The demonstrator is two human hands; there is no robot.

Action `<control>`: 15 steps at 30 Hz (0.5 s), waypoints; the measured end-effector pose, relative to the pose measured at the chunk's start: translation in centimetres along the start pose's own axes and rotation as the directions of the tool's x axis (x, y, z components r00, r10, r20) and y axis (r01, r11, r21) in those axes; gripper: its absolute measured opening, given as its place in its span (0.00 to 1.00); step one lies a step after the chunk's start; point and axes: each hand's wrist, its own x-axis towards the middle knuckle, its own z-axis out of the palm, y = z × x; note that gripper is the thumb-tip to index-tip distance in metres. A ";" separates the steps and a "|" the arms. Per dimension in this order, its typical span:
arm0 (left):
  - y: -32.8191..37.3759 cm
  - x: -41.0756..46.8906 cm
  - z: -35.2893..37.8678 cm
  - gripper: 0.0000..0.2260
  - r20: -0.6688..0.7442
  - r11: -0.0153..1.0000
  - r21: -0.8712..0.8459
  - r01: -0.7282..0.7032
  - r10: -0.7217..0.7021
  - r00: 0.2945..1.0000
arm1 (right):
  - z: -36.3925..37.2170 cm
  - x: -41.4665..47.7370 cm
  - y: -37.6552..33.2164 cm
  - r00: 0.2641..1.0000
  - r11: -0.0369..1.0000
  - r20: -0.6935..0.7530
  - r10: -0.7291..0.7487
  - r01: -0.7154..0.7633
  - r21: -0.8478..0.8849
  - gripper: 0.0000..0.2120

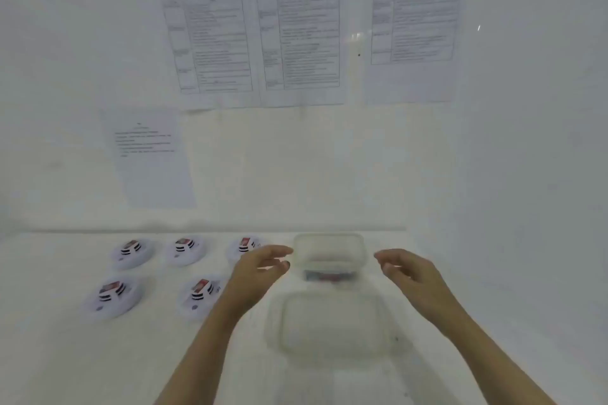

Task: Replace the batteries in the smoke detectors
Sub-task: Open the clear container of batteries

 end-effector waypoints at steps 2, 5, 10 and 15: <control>-0.8 -1.3 0.3 0.11 0.082 0.993 -0.070 0.097 -0.091 0.992 | 0.6 -1.2 0.7 0.992 0.994 0.090 0.094 -0.099 0.055 0.08; -2.5 -3.1 0.6 0.09 0.167 0.972 -0.134 0.191 -0.168 0.972 | 1.2 -3.0 2.1 0.967 0.977 0.181 0.179 -0.196 0.079 0.09; -3.4 -4.4 1.1 0.12 0.204 0.909 -0.279 0.310 -0.259 0.944 | 1.6 -4.0 3.2 0.925 0.949 0.272 0.267 -0.302 0.096 0.09; -4.4 -4.8 1.4 0.14 0.243 0.887 -0.282 0.366 -0.303 0.922 | 1.8 -4.2 3.5 0.905 0.915 0.304 0.297 -0.361 0.181 0.10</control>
